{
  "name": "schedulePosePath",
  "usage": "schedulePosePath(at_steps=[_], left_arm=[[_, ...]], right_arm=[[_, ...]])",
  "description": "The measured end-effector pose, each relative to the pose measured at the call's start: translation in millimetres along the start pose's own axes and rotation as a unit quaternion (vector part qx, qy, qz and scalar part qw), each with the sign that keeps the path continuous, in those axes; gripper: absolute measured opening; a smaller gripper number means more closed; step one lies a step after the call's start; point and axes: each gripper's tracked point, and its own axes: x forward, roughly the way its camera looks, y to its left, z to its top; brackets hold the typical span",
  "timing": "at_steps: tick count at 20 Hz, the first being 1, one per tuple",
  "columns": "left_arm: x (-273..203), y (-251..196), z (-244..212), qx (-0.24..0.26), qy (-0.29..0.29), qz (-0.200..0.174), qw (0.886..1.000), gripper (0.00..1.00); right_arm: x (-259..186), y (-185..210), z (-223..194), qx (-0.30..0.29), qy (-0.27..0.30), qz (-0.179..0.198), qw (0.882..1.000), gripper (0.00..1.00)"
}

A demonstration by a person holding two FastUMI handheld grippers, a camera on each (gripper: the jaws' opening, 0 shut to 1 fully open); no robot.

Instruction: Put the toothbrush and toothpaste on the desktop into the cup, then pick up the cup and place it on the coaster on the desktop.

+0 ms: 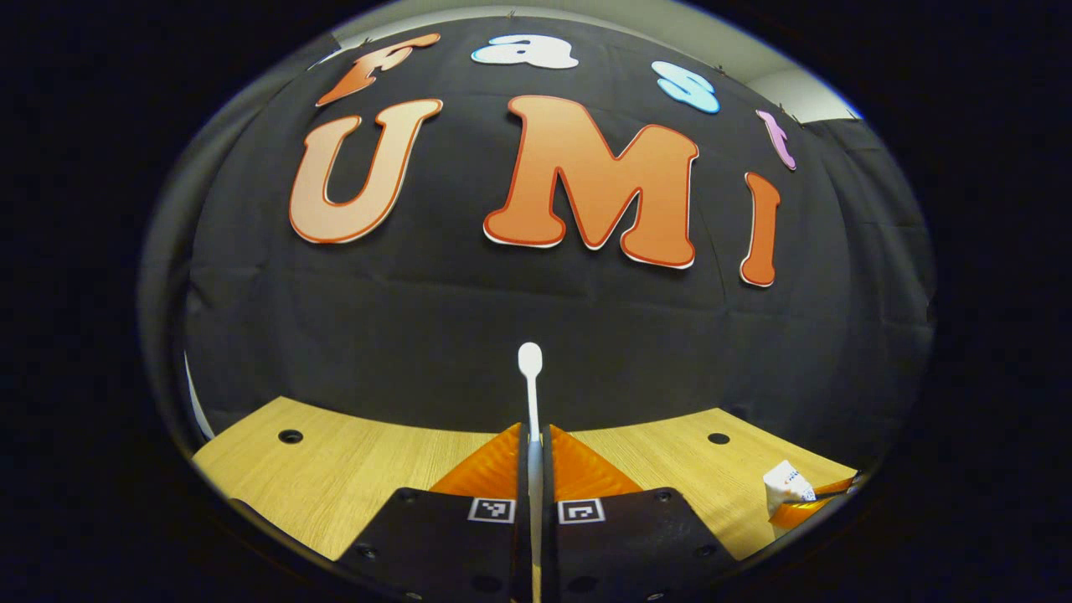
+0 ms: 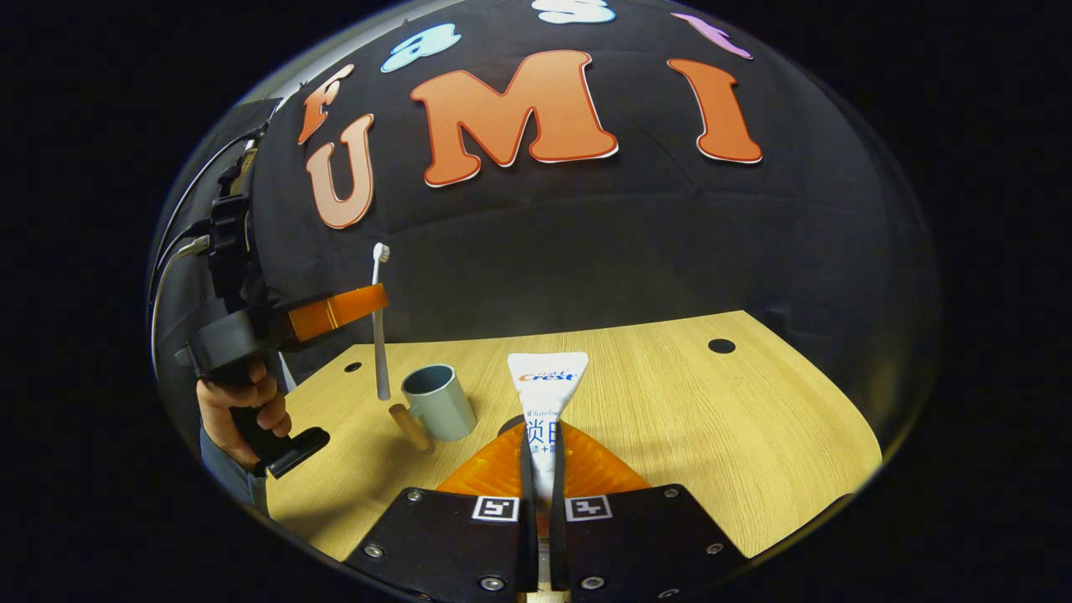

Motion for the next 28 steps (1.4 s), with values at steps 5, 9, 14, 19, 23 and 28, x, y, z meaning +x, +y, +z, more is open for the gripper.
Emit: schedulePosePath(at_steps=[5, 9, 14, 19, 23, 28], left_arm=[[35, 10, -5, -0.005, -0.021, 0.011, 1.0, 0.04], [54, 12, -29, -0.01, -0.002, 0.01, 1.0, 0.04], [63, 18, -57, -0.011, 0.027, 0.011, 1.0, 0.04], [68, 25, -89, -0.02, 0.061, 0.015, 0.998, 0.04], [69, 28, -110, -0.012, 0.088, 0.017, 0.996, 0.04], [65, 28, -117, 0.006, 0.105, 0.012, 0.994, 0.05]], right_arm=[[12, -11, 10, -0.002, -0.012, -0.011, 1.0, 0.06], [21, -13, 10, 0.002, -0.013, -0.012, 1.0, 0.06], [30, -8, 11, 0.004, -0.009, -0.008, 1.0, 0.06], [34, -2, 10, -0.003, -0.009, -0.006, 1.0, 0.06], [40, 0, 11, 0.002, -0.011, -0.008, 1.0, 0.06], [41, 5, 15, 0.011, -0.019, -0.008, 1.0, 0.06]])
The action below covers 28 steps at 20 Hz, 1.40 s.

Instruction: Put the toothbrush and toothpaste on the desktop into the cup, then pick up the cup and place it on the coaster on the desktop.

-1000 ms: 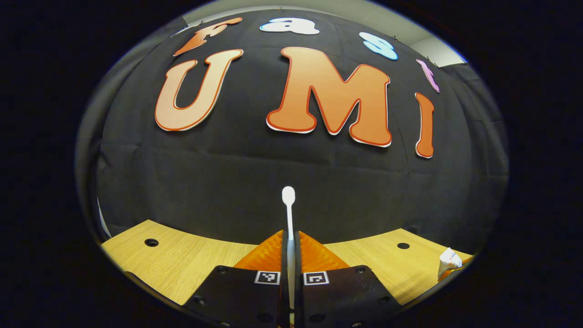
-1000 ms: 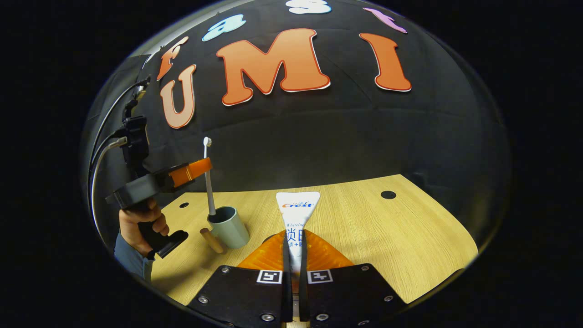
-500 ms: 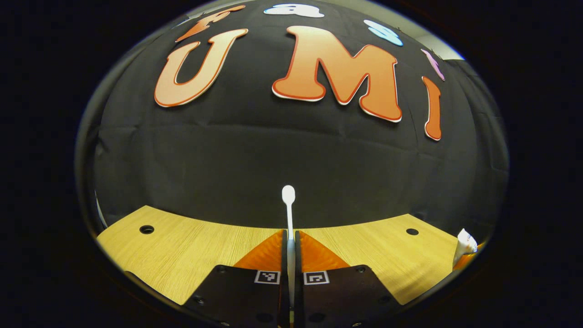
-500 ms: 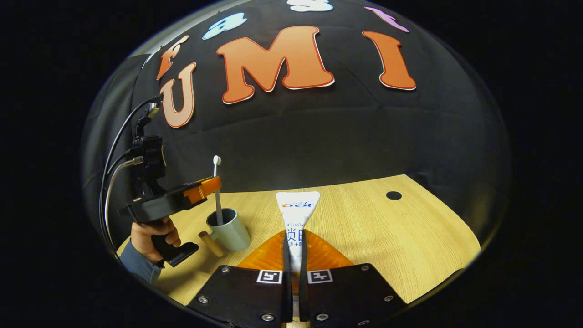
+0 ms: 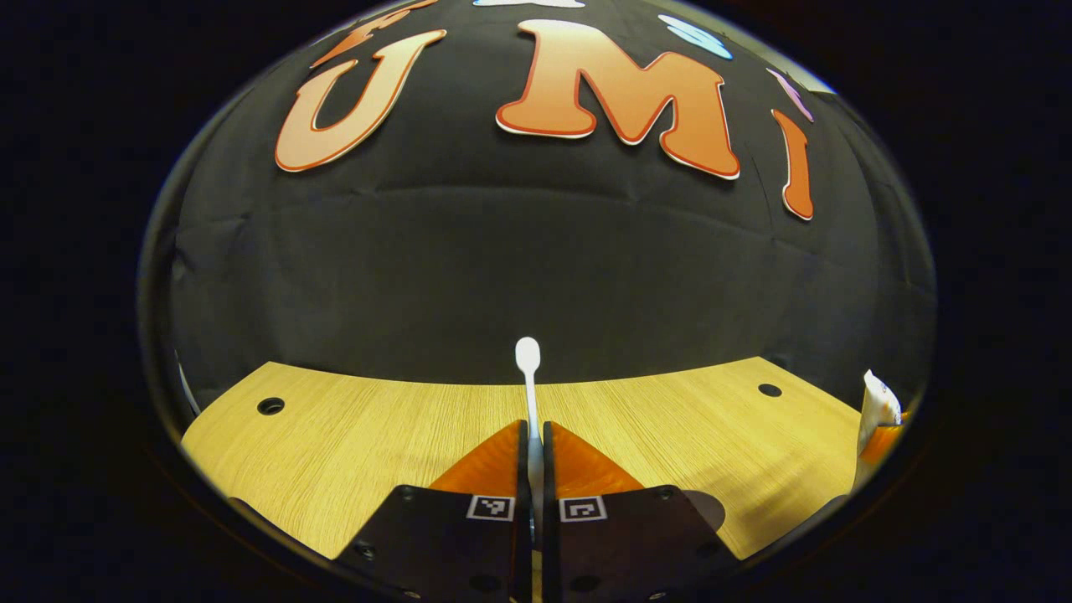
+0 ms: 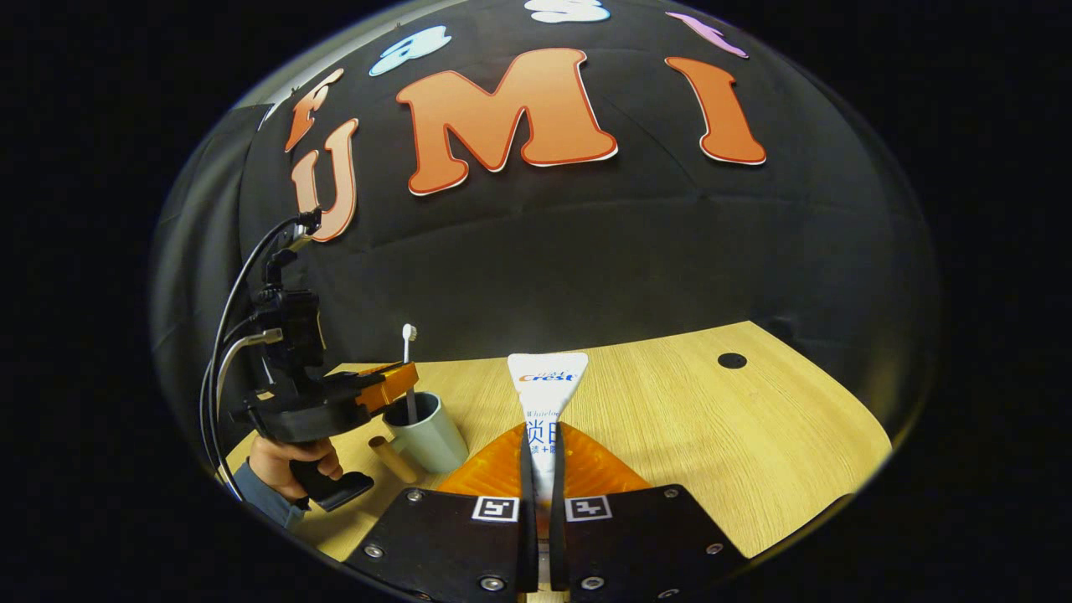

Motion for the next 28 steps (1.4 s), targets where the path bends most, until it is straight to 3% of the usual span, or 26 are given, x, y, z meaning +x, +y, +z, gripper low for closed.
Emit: schedulePosePath(at_steps=[6, 7, 8, 10, 11, 14, 19, 28], left_arm=[[-7, -6, -10, 0.009, 0.03, -0.012, 0.999, 0.08], [-12, -6, -10, 0.013, 0.03, -0.013, 0.999, 0.13], [-19, -5, -10, 0.017, 0.028, -0.008, 0.999, 0.27], [-31, -5, -7, 0.01, 0.026, -0.01, 1.0, 0.42], [-33, -10, -8, 0.003, 0.03, -0.017, 0.999, 0.44], [-53, -6, -8, 0.01, 0.026, -0.022, 0.999, 0.93], [-89, 11, 8, 0.0, 0.003, -0.017, 1.0, 0.96], [-165, 33, 27, 0.036, -0.027, -0.011, 0.999, 0.97]], right_arm=[[-4, 5, 4, -0.016, 0.0, 0.006, 1.0, 0.06], [-6, 5, 9, -0.013, -0.004, 0.006, 1.0, 0.06], [-5, 8, 12, -0.009, -0.007, 0.012, 1.0, 0.06], [-4, 12, 13, -0.009, -0.008, 0.017, 1.0, 0.06], [-4, 12, 13, -0.007, -0.008, 0.018, 1.0, 0.06], [8, 23, 24, -0.008, -0.012, 0.031, 0.999, 0.06], [28, 52, 42, 0.007, -0.036, 0.064, 0.997, 0.05], [57, 101, 78, 0.027, -0.102, 0.117, 0.987, 0.05]])
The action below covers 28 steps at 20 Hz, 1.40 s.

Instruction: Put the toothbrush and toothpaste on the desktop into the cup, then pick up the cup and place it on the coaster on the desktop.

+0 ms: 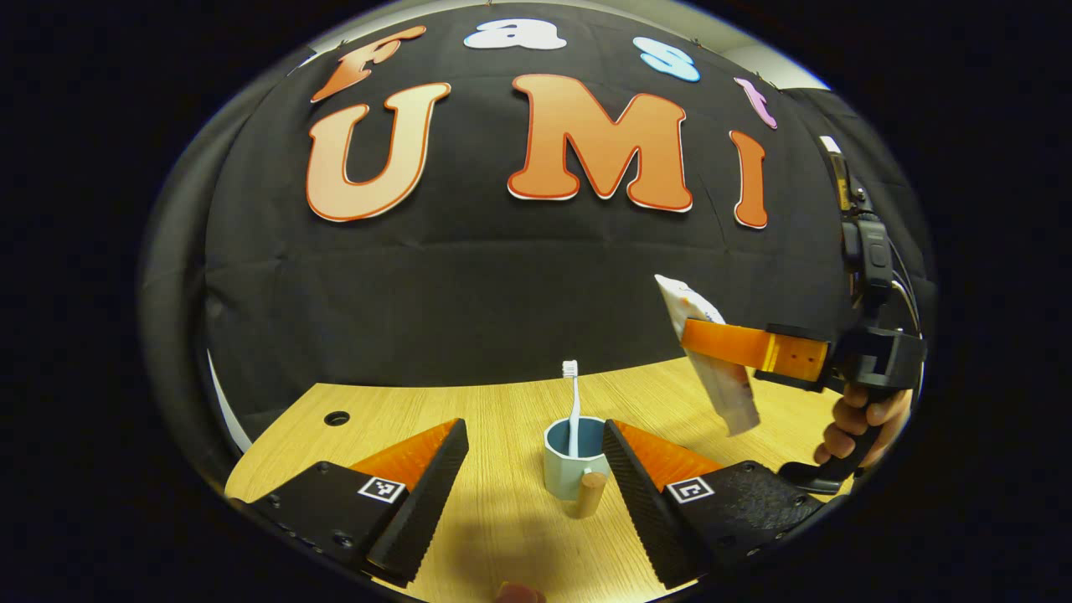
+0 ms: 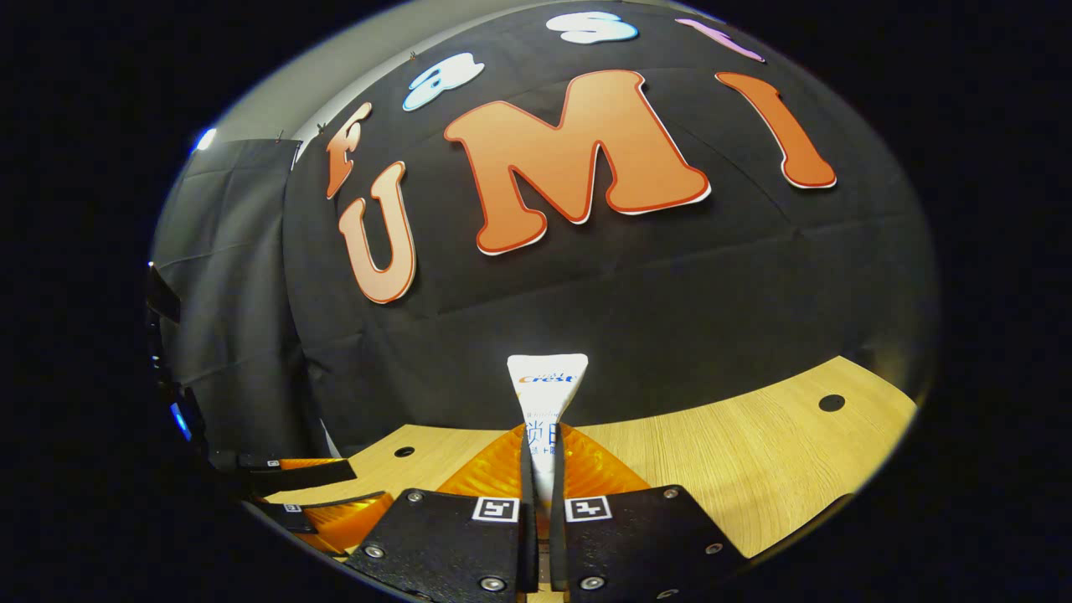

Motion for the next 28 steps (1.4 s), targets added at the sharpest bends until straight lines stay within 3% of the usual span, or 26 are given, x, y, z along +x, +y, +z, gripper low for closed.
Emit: schedulePosePath(at_steps=[6, 12, 21, 28], left_arm=[[-28, 11, -8, 0.022, -0.008, -0.001, 1.0, 0.97], [-38, 13, -14, 0.062, -0.01, -0.016, 0.998, 0.96], [-43, 37, -21, 0.067, -0.008, -0.005, 0.998, 0.96], [-38, 42, -35, 0.062, 0.006, -0.007, 0.998, 0.96]], right_arm=[[33, 21, -8, 0.032, -0.021, 0.017, 0.999, 0.06], [56, 40, -9, 0.018, -0.041, 0.026, 0.999, 0.06], [92, 50, -53, 0.035, -0.003, 0.028, 0.999, 0.07], [98, 37, -73, 0.025, 0.02, 0.006, 0.999, 0.13]])
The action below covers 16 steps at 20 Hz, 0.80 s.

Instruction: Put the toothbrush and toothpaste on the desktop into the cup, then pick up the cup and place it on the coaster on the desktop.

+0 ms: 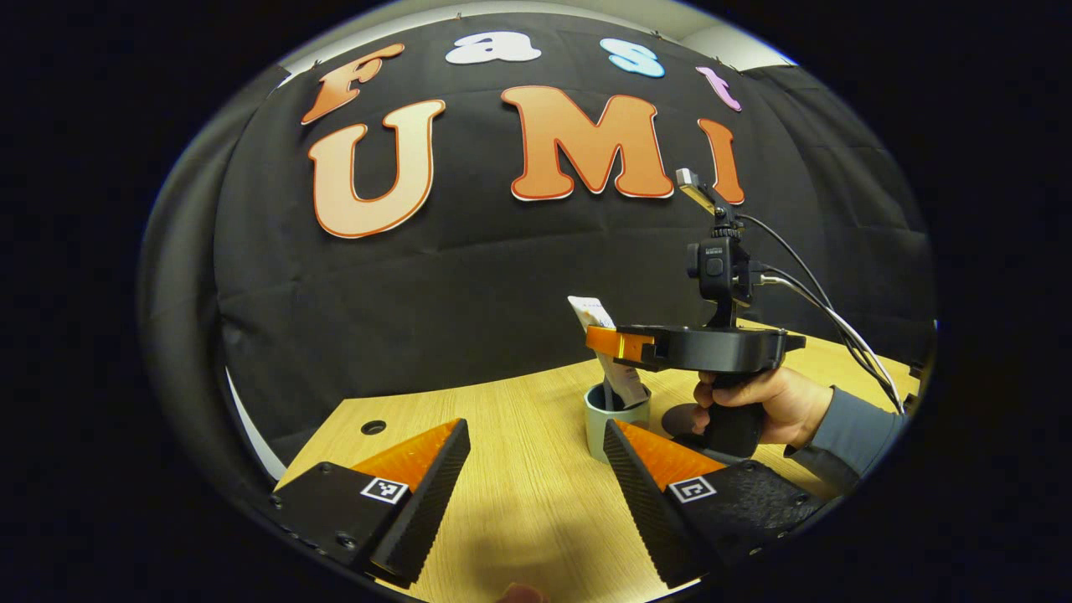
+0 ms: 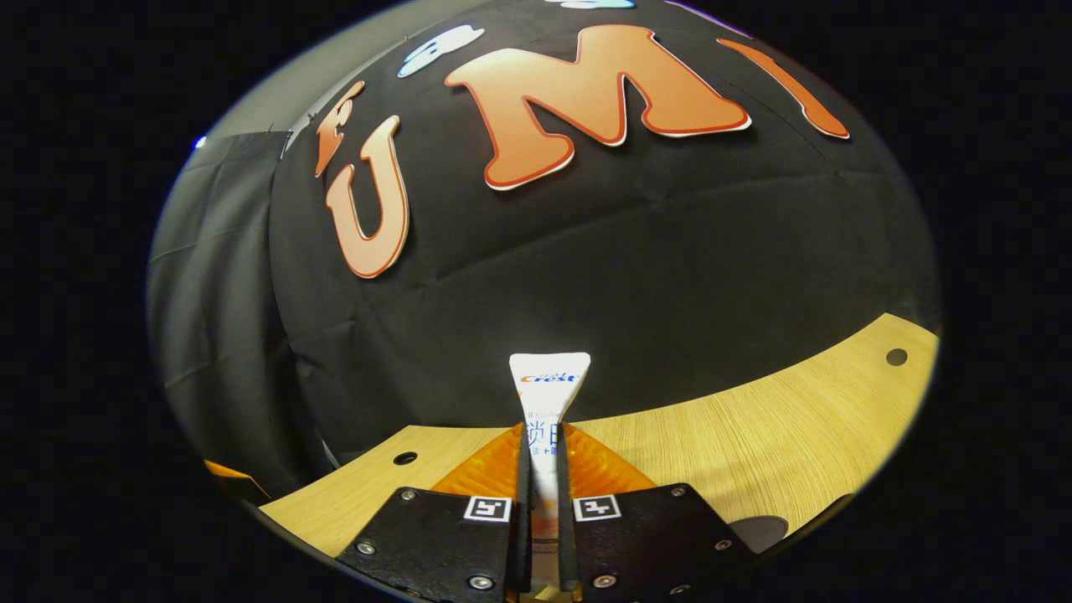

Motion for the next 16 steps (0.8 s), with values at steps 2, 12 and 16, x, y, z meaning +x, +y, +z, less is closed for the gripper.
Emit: schedulePosePath(at_steps=[2, 12, 16], left_arm=[[1, 3, -5, -0.008, 0.006, 0.002, 1.0, 0.97], [7, -17, -18, -0.054, 0.033, -0.012, 0.998, 0.96], [21, -38, -8, -0.079, 0.047, -0.027, 0.995, 0.97]], right_arm=[[0, -1, -3, -0.003, 0.003, -0.002, 1.0, 0.15], [-38, -14, -27, -0.045, 0.09, 0.003, 0.995, 0.36], [-78, -31, -5, -0.064, 0.08, -0.001, 0.995, 0.74]])
